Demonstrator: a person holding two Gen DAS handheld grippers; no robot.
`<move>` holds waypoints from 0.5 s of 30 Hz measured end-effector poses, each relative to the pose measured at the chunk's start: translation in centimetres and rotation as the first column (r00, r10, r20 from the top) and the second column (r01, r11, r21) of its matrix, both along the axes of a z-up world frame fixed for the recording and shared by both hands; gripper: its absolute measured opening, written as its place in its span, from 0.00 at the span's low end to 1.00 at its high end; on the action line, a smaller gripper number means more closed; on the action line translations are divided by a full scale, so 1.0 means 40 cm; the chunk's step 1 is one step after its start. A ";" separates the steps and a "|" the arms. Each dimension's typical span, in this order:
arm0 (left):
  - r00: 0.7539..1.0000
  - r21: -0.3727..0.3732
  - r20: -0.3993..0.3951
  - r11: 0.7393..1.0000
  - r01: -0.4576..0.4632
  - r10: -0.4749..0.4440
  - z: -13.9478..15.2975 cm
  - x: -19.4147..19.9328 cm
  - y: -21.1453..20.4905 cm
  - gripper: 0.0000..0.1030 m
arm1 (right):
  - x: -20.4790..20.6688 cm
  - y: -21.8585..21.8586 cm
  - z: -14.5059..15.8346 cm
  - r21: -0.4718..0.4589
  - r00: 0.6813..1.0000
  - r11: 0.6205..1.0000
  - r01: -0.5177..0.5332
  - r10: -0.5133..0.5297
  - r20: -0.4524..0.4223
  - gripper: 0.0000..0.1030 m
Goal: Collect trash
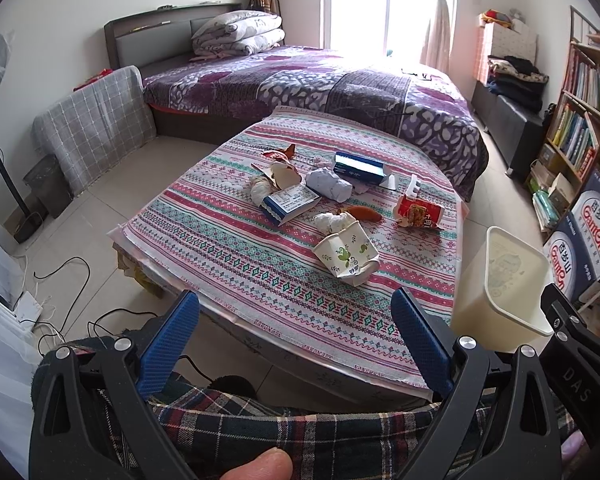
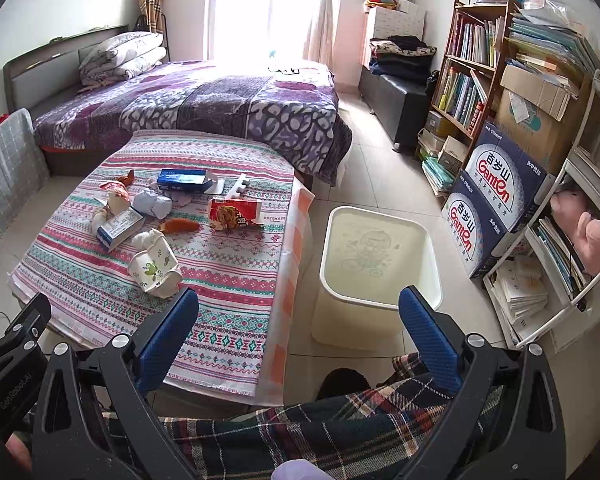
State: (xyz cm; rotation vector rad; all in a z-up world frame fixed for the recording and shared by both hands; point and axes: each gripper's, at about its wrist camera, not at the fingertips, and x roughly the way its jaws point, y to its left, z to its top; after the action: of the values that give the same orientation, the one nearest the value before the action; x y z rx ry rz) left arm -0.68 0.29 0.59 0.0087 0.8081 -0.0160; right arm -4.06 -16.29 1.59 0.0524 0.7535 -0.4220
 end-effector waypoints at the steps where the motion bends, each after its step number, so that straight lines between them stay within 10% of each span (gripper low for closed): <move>1: 1.000 0.001 0.001 1.000 0.000 0.000 0.000 0.000 0.000 0.91 | 0.000 0.000 -0.001 0.000 1.000 1.000 0.000 0.000 0.000 0.93; 15: 1.000 0.002 -0.003 1.000 0.000 0.000 -0.003 0.001 0.004 0.91 | 0.001 0.000 -0.001 0.001 1.000 1.000 -0.001 0.001 -0.002 0.93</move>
State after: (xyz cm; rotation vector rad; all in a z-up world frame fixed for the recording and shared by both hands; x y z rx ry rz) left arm -0.65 0.46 0.49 0.0104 0.8109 -0.0156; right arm -4.00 -16.29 1.57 0.0525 0.7556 -0.4204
